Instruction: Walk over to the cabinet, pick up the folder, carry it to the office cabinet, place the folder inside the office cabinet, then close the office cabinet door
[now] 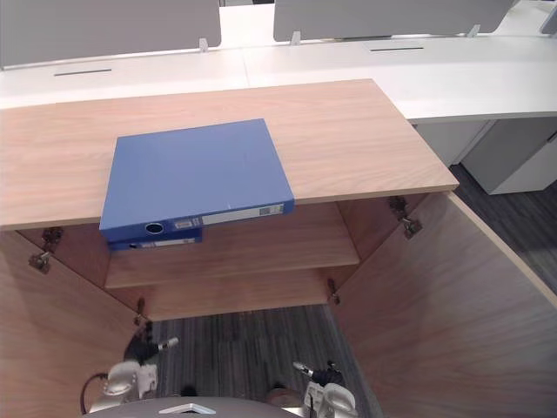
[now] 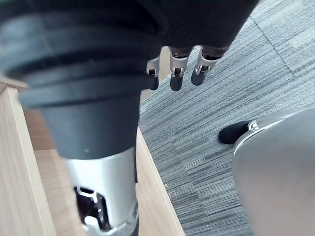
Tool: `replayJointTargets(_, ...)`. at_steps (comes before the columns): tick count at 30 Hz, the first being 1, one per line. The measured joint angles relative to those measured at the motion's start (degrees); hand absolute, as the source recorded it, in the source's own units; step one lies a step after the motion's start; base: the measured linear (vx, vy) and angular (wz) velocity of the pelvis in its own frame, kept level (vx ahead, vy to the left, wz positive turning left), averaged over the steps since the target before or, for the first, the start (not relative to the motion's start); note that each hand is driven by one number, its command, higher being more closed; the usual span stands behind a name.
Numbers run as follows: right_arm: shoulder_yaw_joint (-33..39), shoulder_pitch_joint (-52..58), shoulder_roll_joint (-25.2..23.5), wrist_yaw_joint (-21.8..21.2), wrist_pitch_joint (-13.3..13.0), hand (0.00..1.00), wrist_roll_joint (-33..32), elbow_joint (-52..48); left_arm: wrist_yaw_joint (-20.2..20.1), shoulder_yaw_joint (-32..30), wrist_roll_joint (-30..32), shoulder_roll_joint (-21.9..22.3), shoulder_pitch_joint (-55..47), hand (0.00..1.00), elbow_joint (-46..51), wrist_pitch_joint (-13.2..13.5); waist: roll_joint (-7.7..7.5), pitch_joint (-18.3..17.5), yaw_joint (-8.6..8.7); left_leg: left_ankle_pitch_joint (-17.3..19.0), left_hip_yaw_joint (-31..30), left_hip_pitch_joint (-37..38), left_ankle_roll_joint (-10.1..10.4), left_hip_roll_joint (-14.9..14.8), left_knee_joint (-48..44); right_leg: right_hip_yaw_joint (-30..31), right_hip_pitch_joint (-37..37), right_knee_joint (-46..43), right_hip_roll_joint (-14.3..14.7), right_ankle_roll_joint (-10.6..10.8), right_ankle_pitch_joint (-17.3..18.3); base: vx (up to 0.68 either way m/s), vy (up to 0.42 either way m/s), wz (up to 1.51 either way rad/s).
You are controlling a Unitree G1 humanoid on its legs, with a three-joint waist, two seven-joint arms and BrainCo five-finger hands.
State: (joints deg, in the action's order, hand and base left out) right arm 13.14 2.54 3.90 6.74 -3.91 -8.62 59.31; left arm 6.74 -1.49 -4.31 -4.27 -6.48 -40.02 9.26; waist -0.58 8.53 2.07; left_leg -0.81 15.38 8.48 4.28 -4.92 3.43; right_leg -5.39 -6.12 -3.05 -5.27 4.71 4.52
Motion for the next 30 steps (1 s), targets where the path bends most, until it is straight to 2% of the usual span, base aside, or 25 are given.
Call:
replayJointTargets(8, -2.4, 0.8, 0.4, 0.0, -0.9, 0.0, 0.0, -1.8, 2.0, -2.9, 0.0, -1.5, -4.7, 0.0, 21.1, 3.1, 0.4, -0.3, -0.36, -0.3, -2.4, 0.2, -0.4, 1.1, 0.8, -1.9, -1.7, 1.0, -0.8, 0.1, 0.1, 0.02, 0.007, 0.14)
replayJointTargets(17, -3.7, 1.6, 0.7, 0.0, -1.1, 0.0, 0.0, -2.2, 3.2, -2.9, -2.5, -1.3, -8.1, 0.0, 34.1, 7.2, 1.18, -0.9, -0.89, -0.4, -4.5, 0.9, -0.5, 1.2, 0.8, -3.5, -3.7, 1.3, -0.9, -0.1, 0.2, -0.02, -0.013, 0.11)
replayJointTargets(21, -4.7, 1.7, 0.9, 0.0, -1.5, 0.0, 0.0, -2.2, 3.0, -2.5, -3.1, -1.3, -9.0, 0.0, 38.9, 8.2, 1.23, -0.9, -1.2, -0.8, -4.8, 1.1, -0.8, 1.4, 1.0, -3.7, -3.7, 0.9, -1.0, -0.1, 0.2, -0.06, -0.008, 0.04)
replayJointTargets(26, -6.4, 1.8, 1.1, 0.0, -2.1, 0.0, 0.0, -2.2, 3.0, -0.6, -2.6, -1.5, -9.2, 0.0, 46.6, 9.6, 1.01, -1.2, -1.44, -1.4, -5.9, 1.2, -1.0, 1.6, 1.1, -4.5, -4.1, 0.6, -1.3, -0.3, 0.4, -0.06, -0.003, 0.1)
replayJointTargets(30, -8.7, 1.5, 1.3, 0.0, -2.2, 0.0, 0.1, -2.1, 4.2, -0.3, 1.9, -4.1, -9.2, 0.0, 52.2, 10.5, 1.06, -1.5, -1.31, -1.6, -5.9, 1.2, -0.9, 1.6, 1.4, -4.5, -4.1, 0.8, -1.3, -0.5, 0.6, -0.07, -0.006, 0.0)
